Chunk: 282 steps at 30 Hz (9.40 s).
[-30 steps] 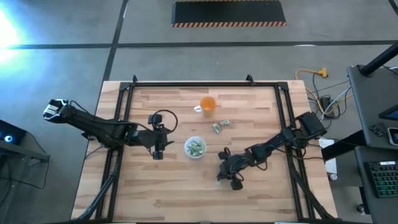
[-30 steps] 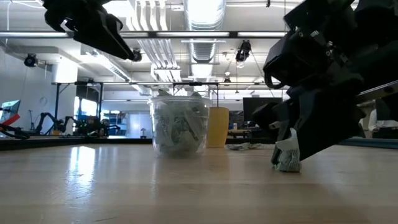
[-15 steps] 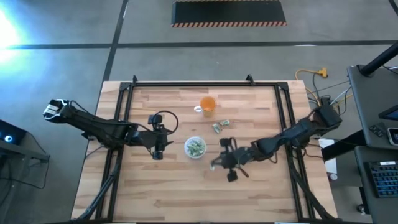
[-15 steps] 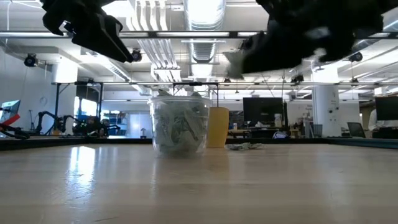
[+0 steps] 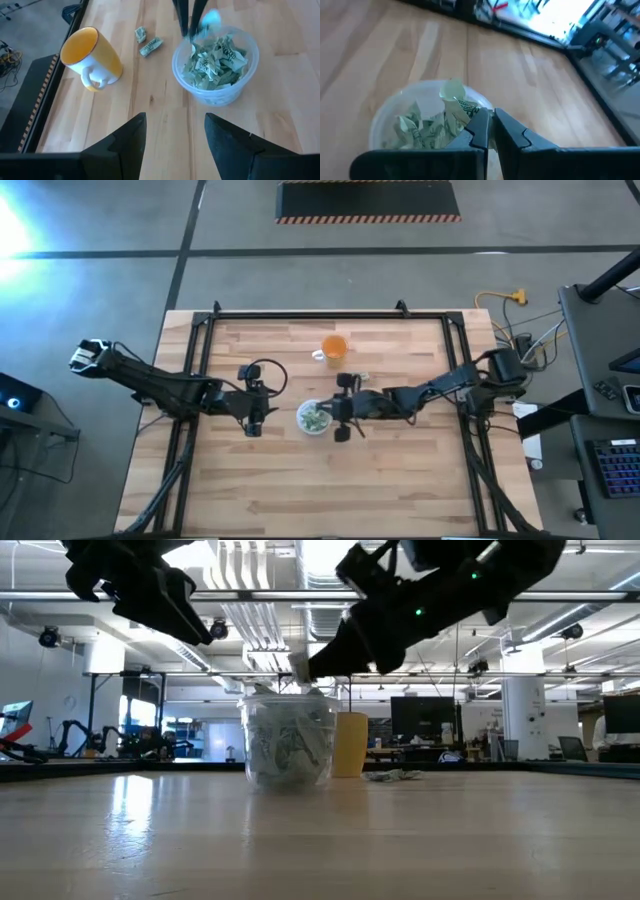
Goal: Pick and place Stevia / Truvia into bins
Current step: Put the green stevia packet into the transparent container
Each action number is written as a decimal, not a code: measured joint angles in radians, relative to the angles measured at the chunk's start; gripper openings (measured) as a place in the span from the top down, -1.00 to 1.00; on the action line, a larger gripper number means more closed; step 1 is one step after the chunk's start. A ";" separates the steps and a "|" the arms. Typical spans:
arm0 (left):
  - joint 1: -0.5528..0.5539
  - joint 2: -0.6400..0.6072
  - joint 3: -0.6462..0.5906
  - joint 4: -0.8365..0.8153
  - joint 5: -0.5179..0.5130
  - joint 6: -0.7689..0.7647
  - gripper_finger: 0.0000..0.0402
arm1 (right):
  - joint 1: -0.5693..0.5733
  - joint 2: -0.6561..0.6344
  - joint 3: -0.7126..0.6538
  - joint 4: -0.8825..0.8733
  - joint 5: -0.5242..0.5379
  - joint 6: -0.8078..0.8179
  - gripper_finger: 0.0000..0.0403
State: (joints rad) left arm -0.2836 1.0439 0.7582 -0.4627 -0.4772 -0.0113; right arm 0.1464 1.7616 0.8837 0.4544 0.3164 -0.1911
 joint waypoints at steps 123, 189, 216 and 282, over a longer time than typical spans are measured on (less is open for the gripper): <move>0.001 0.000 -0.032 0.033 -0.035 0.021 0.08 | -0.035 0.163 0.344 -0.571 -0.317 0.096 0.96; 0.001 0.001 -0.032 0.027 -0.035 0.018 0.08 | -0.245 -0.032 -0.041 -0.590 -0.034 0.544 0.06; 0.001 0.001 -0.032 0.028 -0.035 0.018 0.08 | -0.245 -0.005 -0.079 -0.525 -0.065 0.505 0.75; 0.001 0.001 -0.034 0.030 -0.035 0.018 0.08 | 0.020 0.144 0.457 -0.825 -0.068 0.187 0.89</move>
State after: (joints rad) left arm -0.2829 1.0447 0.7238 -0.4324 -0.5121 0.0067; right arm 0.1661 1.9051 1.3406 -0.3708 0.2481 -0.0036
